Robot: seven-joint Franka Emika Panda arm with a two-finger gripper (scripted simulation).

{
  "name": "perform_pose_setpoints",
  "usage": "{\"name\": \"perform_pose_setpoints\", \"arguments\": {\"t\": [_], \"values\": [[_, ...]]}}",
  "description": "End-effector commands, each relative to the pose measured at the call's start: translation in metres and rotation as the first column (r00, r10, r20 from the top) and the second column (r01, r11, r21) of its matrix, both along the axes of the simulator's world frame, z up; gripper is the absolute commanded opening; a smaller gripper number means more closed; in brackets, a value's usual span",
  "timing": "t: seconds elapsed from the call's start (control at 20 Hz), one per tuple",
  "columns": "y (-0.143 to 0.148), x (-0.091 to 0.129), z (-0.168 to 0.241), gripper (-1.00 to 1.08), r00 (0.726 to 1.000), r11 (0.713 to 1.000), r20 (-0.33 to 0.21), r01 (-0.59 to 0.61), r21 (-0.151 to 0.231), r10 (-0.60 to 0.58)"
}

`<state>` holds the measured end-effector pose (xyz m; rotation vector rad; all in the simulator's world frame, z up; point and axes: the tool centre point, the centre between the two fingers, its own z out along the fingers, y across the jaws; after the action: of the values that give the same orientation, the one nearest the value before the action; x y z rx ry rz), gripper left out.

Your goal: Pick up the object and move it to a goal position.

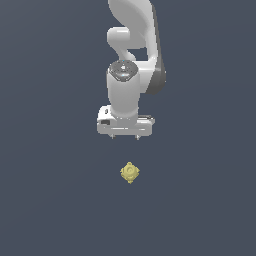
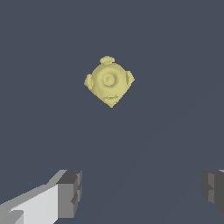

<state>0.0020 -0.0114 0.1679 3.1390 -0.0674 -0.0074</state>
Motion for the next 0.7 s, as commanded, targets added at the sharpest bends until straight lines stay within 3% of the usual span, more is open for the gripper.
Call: {"name": "perform_pose_setpoints", "arguments": {"t": [0.0,0.65], "values": [[0.000,0.000,0.000,1.00,1.000,1.000,0.000,0.000,0.000,0.000],[0.014,-0.008,-0.001,1.00,0.999,0.999,-0.024,-0.046,-0.019,0.045]]}}
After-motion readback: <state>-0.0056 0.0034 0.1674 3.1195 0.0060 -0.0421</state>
